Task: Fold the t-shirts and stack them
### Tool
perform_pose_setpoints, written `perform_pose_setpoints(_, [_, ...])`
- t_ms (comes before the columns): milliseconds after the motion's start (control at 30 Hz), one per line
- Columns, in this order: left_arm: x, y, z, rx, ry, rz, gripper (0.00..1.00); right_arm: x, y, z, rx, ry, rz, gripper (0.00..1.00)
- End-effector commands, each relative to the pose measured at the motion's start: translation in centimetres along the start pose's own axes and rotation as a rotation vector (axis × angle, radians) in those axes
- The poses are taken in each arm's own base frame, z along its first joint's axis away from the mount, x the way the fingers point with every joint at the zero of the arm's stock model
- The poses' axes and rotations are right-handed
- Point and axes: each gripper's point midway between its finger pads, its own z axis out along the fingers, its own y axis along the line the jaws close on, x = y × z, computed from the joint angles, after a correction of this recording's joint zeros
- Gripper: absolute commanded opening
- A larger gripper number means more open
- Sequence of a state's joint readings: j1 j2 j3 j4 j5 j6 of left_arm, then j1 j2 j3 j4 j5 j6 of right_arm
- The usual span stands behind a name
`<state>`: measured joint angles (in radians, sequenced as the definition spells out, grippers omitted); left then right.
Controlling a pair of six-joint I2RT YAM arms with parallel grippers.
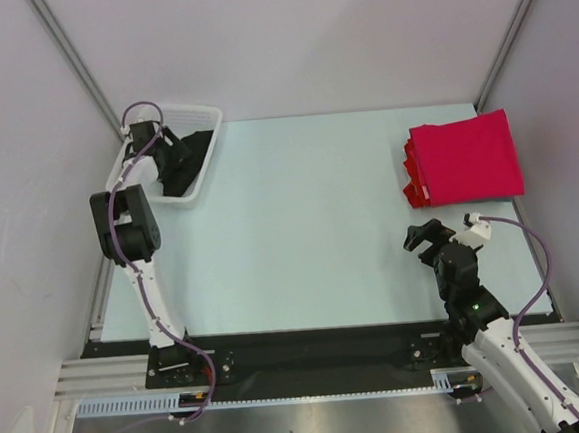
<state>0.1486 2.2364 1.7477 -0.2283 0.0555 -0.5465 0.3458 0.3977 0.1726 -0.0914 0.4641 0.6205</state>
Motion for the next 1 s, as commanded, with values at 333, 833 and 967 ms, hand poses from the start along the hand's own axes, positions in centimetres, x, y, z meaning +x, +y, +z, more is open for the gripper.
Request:
perform_pose_setpoints(333, [-0.5, -1.1, 1.3, 0.038, 0.04, 0.063, 0.4, -1.5, 1.4, -0.1, -0.047, -0.041, 0.014, 1.0])
perform_pose_setpoints(833, [-8.7, -15.5, -23.0, 0.301, -0.36, 0.212, 0.01, -1.4, 1.9, -0.2, -0.077, -0.035, 0.006, 1.0])
perform_pose_setpoints(967, [-6.5, -20.1, -30.3, 0.42, -0.422, 0.259, 0.07, -1.3, 1.8, -0.2, -0.074, -0.032, 0.004, 1.0])
